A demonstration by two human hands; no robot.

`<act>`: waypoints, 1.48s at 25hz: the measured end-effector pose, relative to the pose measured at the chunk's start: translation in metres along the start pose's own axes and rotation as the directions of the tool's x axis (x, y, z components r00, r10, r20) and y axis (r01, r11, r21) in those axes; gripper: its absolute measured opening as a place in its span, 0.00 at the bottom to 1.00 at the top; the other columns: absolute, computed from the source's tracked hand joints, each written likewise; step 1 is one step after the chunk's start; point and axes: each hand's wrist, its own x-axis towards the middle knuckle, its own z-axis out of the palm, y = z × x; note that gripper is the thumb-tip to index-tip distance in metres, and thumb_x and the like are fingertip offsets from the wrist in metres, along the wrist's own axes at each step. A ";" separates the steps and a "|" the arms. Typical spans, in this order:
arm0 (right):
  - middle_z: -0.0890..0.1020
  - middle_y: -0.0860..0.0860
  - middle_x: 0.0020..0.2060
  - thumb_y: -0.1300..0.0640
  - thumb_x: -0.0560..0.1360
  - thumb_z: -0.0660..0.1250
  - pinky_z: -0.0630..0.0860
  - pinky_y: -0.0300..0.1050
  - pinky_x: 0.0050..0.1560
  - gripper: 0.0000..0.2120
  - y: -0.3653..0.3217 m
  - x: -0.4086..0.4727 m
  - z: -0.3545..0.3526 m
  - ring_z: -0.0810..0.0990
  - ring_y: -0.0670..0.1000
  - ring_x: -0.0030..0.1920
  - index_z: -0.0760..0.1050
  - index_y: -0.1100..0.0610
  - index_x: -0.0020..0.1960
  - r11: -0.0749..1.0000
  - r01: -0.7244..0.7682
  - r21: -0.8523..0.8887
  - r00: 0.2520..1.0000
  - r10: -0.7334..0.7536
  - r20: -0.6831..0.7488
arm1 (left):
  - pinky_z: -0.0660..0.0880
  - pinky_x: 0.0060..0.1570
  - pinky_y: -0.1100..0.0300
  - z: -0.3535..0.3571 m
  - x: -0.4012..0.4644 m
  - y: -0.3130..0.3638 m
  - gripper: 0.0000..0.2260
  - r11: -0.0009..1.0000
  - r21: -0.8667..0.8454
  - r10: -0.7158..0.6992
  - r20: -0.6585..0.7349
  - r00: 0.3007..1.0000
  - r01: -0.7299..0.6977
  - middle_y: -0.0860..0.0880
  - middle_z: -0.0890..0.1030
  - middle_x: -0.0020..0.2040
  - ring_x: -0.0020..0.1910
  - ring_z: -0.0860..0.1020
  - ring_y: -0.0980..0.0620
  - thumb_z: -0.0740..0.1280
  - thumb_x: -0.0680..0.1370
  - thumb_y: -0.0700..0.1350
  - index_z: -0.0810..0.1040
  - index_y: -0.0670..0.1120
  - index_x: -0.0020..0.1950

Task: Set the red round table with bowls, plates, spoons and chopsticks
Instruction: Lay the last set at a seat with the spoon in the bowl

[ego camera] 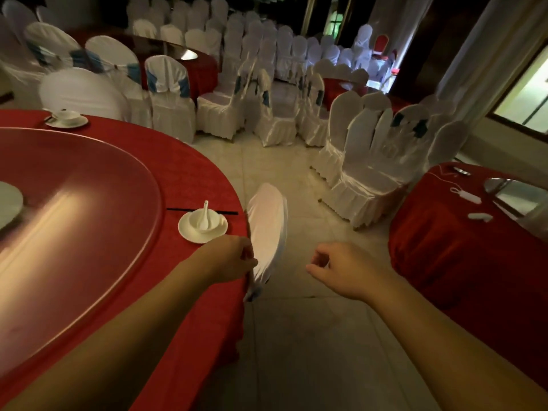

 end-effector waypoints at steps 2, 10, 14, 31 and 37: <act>0.82 0.45 0.42 0.42 0.76 0.67 0.81 0.47 0.46 0.08 0.023 0.039 -0.008 0.79 0.43 0.42 0.79 0.46 0.46 0.999 0.028 0.035 1.000 -0.028 -0.003 | 0.80 0.54 0.52 -0.001 0.033 -0.001 0.09 0.999 0.009 -0.037 -0.006 0.999 0.037 0.51 0.85 0.51 0.49 0.82 0.52 0.69 0.78 0.51 0.82 0.47 0.53; 0.81 0.43 0.40 0.41 0.74 0.67 0.82 0.49 0.43 0.09 0.112 0.235 -0.002 0.79 0.43 0.39 0.78 0.45 0.44 0.936 0.340 0.094 0.934 -0.348 0.080 | 0.79 0.52 0.54 0.015 0.141 -0.021 0.09 0.902 0.020 -0.428 -0.084 0.900 0.431 0.51 0.85 0.51 0.50 0.82 0.51 0.68 0.79 0.53 0.82 0.49 0.54; 0.82 0.46 0.40 0.39 0.74 0.67 0.83 0.50 0.44 0.09 0.136 0.334 -0.016 0.81 0.45 0.40 0.78 0.44 0.46 0.831 0.548 0.094 0.807 -0.555 0.199 | 0.80 0.52 0.52 0.026 0.177 -0.009 0.09 0.769 -0.089 -0.637 -0.193 0.746 0.634 0.52 0.84 0.51 0.49 0.82 0.51 0.68 0.79 0.53 0.81 0.50 0.53; 0.82 0.46 0.46 0.50 0.75 0.72 0.75 0.41 0.39 0.07 -0.001 0.604 0.087 0.81 0.46 0.44 0.80 0.50 0.52 0.594 0.715 0.369 0.375 -0.771 0.515 | 0.81 0.41 0.51 0.122 0.229 -0.115 0.07 -0.034 -0.960 -0.943 -0.061 -0.326 0.278 0.45 0.82 0.38 0.35 0.80 0.47 0.72 0.76 0.44 0.83 0.41 0.48; 0.83 0.54 0.51 0.53 0.73 0.75 0.79 0.47 0.40 0.16 -0.021 0.645 0.155 0.83 0.54 0.47 0.77 0.50 0.58 0.712 0.533 0.457 0.341 -0.675 0.654 | 0.80 0.44 0.51 0.151 0.261 -0.145 0.08 -0.179 -0.983 -0.891 0.183 -0.415 -0.050 0.40 0.82 0.44 0.39 0.80 0.45 0.71 0.78 0.42 0.80 0.39 0.55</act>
